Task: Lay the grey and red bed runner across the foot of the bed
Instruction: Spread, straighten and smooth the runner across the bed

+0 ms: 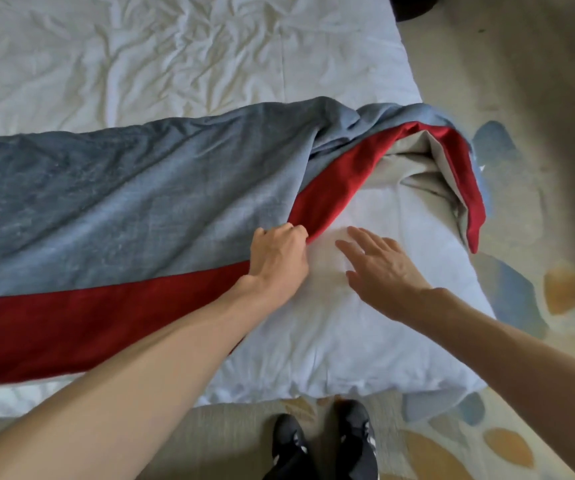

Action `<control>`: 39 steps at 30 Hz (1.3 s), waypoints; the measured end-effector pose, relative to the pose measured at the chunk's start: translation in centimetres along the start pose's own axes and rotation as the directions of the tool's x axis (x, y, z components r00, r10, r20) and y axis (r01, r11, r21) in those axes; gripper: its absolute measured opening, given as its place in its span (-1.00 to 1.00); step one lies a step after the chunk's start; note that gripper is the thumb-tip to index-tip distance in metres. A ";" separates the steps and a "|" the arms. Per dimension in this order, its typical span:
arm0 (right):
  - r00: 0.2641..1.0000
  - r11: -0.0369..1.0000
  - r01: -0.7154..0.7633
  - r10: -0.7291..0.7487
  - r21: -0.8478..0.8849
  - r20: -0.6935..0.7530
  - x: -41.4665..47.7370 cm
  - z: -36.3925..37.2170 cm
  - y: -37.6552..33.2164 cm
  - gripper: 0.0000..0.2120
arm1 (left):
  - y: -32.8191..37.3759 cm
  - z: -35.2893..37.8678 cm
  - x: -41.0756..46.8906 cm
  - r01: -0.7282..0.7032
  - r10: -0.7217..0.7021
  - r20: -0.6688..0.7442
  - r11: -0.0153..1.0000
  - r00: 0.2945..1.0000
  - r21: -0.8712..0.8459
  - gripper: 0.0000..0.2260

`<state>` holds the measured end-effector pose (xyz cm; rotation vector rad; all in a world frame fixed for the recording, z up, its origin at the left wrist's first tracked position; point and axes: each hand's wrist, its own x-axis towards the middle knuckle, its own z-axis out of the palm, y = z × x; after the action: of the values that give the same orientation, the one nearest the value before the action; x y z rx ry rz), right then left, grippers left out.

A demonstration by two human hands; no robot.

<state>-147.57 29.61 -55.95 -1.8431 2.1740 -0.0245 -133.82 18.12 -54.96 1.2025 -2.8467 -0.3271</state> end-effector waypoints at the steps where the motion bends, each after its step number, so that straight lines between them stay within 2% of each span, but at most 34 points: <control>1: 1.000 1.000 -0.007 0.007 0.010 0.012 -0.4 0.0 0.1 -0.47 | 0.2 -0.3 -0.1 0.016 -0.016 -0.020 0.999 1.000 -0.036 -0.85; 6: 0.998 0.997 -0.049 0.046 0.063 0.043 -1.2 -0.8 0.0 -0.34 | 1.4 -1.9 -1.6 0.050 -0.066 -0.035 0.938 0.997 -0.343 -0.86; 8: 0.993 0.991 -0.112 0.115 0.072 -0.036 -0.8 -1.3 -0.7 -0.24 | 1.8 -2.0 -2.1 0.039 -0.052 -0.015 0.885 0.999 -0.463 -0.87; 10: 0.970 0.977 -0.183 0.198 0.110 -0.145 -0.2 -1.6 -1.4 -0.22 | 2.2 -1.9 -2.4 0.032 -0.032 0.011 0.842 0.999 -0.538 -0.86; 12: 0.962 0.981 -0.171 0.186 0.089 -0.201 0.4 -1.4 -1.7 -0.34 | 2.4 -1.7 -2.6 0.051 -0.046 0.022 0.806 0.999 -0.590 -0.81; 16: 0.932 0.990 -0.139 0.137 0.016 -0.337 1.4 -1.2 -1.5 -0.79 | 2.4 -1.4 -3.2 0.100 -0.105 0.030 0.764 0.994 -0.637 -0.82; 18: 0.923 0.993 -0.118 0.109 -0.001 -0.369 1.5 -1.5 -0.9 -0.84 | 2.3 -1.5 -3.4 0.107 -0.116 0.030 0.751 0.993 -0.651 -0.81; 21: 0.920 0.996 -0.044 0.010 -0.079 -0.392 0.5 -1.9 0.5 -0.81 | 2.2 -1.7 -3.8 0.139 -0.137 0.051 0.763 0.989 -0.631 -0.77; 23: 0.915 0.991 -0.013 -0.042 -0.133 -0.402 -1.1 -2.4 1.4 -0.83 | 2.3 -1.7 -4.1 0.110 -0.116 0.029 0.785 0.993 -0.609 -0.73; 28: 0.939 0.978 0.048 -0.114 -0.203 -0.324 -6.0 -2.7 3.6 -0.90 | 4.2 -1.0 -5.2 -0.042 0.032 -0.027 0.857 0.999 -0.513 -0.74; 32: 0.961 0.974 0.116 -0.160 -0.195 -0.227 -8.8 -2.1 4.3 -0.80 | 5.6 0.0 -5.9 -0.209 0.214 -0.027 0.905 0.976 -0.370 -0.75; 35: 0.976 0.970 0.160 -0.183 -0.185 -0.118 -10.7 -1.2 3.9 -0.81 | 6.6 0.9 -6.4 -0.292 0.294 -0.029 0.922 0.955 -0.256 -0.73; 37: 0.981 0.969 0.161 -0.178 -0.189 -0.076 -11.7 -0.6 3.6 -0.82 | 7.1 1.9 -6.9 -0.293 0.307 0.079 0.945 0.949 -0.146 -0.58; 39: 0.986 0.973 0.139 -0.154 -0.182 -0.068 -12.2 -0.4 3.6 -0.81 | 7.3 2.8 -7.4 -0.241 0.251 0.220 0.968 0.943 -0.071 -0.43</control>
<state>-149.46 42.00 -53.76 -2.1339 2.1501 0.0661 -134.10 28.88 -55.86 0.8356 -3.1194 -0.5436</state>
